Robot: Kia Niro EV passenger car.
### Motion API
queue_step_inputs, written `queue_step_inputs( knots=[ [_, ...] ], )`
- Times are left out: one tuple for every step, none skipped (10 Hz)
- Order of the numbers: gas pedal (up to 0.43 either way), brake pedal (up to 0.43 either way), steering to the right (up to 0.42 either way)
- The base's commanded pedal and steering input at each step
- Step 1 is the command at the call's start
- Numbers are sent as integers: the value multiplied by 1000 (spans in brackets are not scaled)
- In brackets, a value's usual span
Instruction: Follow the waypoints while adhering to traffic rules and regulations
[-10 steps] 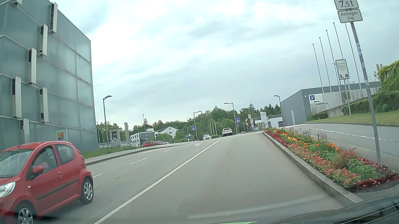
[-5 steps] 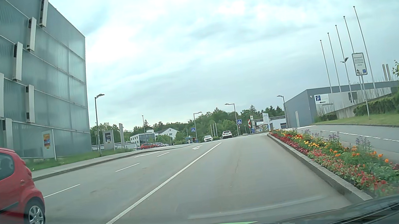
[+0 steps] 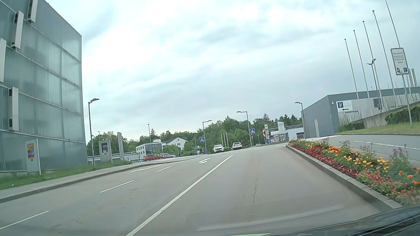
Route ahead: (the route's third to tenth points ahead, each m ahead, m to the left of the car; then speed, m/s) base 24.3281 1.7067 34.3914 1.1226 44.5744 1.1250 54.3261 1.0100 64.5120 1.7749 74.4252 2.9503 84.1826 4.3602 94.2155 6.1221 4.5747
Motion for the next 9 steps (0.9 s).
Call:
queue_step_inputs(
  knots=[
    [130,0,1],
    [130,0,1],
    [130,0,2],
    [130,0,2],
    [130,0,2],
    [130,0,2],
    [130,0,2],
    [130,0,2],
    [130,0,2]
  ],
)
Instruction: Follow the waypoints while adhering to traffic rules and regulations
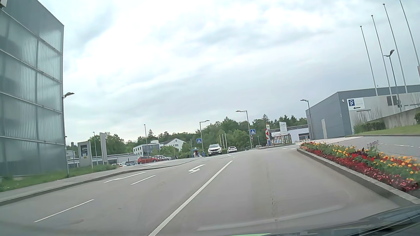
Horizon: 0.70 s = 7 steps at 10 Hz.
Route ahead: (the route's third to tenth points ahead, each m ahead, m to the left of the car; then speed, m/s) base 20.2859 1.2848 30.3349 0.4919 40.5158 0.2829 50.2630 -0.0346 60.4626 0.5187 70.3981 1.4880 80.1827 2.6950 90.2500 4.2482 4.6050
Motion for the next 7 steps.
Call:
queue_step_inputs(
  knots=[
    [130,0,2],
    [130,0,2],
    [130,0,2],
    [130,0,5],
    [130,0,13],
    [130,0,25],
    [130,0,31]
  ],
)
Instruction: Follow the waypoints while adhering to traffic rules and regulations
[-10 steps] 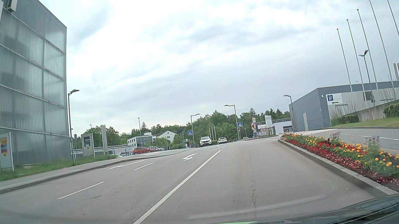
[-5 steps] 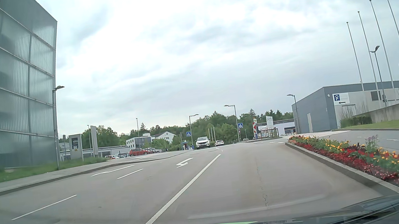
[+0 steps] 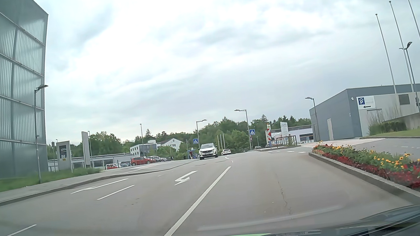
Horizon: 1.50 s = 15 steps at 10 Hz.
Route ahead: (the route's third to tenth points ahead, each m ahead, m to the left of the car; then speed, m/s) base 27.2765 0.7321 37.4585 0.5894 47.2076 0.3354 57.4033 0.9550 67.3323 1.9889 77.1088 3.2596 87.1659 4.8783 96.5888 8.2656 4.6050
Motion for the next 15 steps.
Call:
queue_step_inputs(
  knots=[
    [138,0,30],
    [150,0,26],
    [157,0,23],
    [157,0,23],
    [157,0,23],
    [157,0,23],
    [169,0,22],
    [169,0,22],
    [169,0,22],
    [169,0,22],
    [169,0,22],
    [169,0,21],
    [157,0,21],
    [157,0,21],
    [157,0,19]
  ],
)
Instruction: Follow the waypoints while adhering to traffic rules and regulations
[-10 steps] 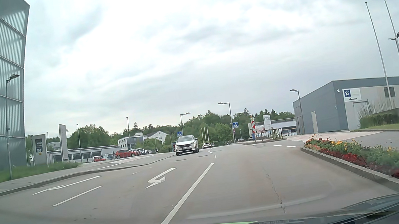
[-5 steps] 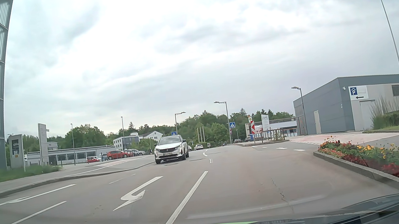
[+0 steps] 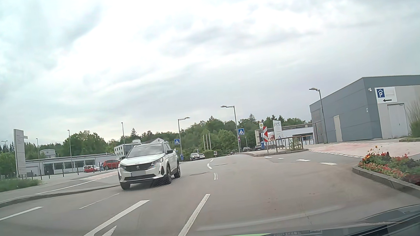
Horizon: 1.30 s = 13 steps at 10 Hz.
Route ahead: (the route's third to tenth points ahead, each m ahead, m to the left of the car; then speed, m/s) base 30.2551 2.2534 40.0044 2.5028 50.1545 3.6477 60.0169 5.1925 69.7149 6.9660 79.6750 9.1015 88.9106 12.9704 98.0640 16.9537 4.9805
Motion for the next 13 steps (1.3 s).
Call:
queue_step_inputs(
  knots=[
    [150,0,16],
    [138,0,12],
    [138,0,8],
    [138,0,4],
    [118,0,1],
    [118,0,-3],
    [118,0,-7],
    [118,0,-10],
    [118,0,-12],
    [118,0,-13],
    [118,0,-15],
    [118,0,-15],
    [118,0,-15]
  ],
)
